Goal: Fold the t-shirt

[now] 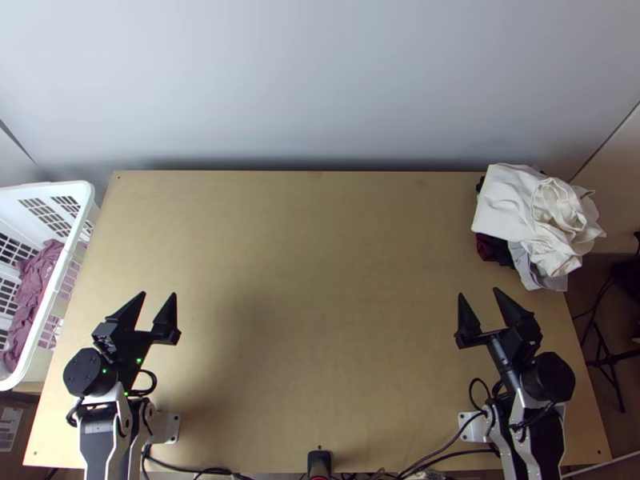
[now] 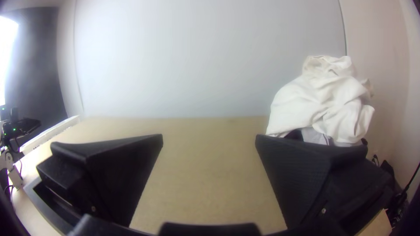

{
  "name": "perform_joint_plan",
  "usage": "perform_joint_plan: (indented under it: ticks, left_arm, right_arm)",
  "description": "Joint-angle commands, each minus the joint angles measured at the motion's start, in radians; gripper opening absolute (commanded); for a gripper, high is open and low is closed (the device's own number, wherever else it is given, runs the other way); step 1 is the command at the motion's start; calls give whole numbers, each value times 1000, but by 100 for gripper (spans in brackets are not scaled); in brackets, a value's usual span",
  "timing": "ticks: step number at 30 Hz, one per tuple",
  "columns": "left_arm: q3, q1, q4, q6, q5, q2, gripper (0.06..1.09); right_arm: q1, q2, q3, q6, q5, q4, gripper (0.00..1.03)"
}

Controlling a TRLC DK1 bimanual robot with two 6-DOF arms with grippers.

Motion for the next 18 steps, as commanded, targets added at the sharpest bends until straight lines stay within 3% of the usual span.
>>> perform_joint_plan:
  ticks: [1, 18]
  left_arm:
    - [-22, -1, -13, -2, -24, -12, 104]
    - [-24, 3, -32, 1, -67, -10, 104]
  right_arm:
    - [-1, -2, -14, 0, 9, -39, 98]
    - [-1, 0, -16, 2, 20, -43, 98]
